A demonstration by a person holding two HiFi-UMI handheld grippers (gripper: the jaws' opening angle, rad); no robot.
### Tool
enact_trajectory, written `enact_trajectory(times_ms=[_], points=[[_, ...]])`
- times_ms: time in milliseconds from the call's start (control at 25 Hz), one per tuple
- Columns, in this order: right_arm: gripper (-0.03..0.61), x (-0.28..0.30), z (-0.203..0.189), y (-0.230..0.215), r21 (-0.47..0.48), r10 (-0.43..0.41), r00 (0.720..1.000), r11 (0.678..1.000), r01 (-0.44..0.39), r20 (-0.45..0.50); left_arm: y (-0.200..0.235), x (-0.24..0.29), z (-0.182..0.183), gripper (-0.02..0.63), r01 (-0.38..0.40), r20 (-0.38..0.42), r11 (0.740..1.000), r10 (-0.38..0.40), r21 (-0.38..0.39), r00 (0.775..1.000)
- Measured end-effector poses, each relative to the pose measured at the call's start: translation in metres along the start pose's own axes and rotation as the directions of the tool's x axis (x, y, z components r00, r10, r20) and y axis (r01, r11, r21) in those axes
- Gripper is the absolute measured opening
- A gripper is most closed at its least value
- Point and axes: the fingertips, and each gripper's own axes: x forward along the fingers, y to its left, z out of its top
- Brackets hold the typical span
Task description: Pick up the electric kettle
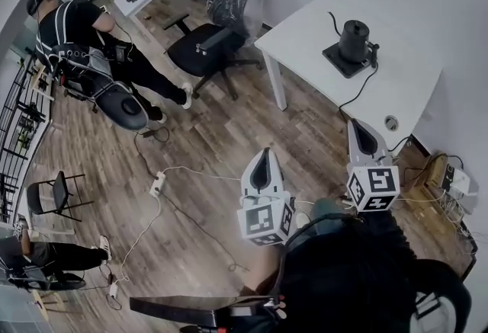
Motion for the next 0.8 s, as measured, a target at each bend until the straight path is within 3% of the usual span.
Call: enact_trajectory(times_ms=[400,800], points=[[0.002,0.068,-0.008,-0.004,-0.006,-0.014,0.999,1.0,0.013,-0.031,0.037,0.057,-0.009,0.0,-0.011,-0.03,1.0,0.01,-0.027,0.999],[0.002,0.186,0.006,-0.008,-0.004,0.013,1.0,1.0,-0.013,-0.028,0.081,0.164,0.013,0.0,-0.019,-0.028,1.0,0.018,-0.005,0.999]])
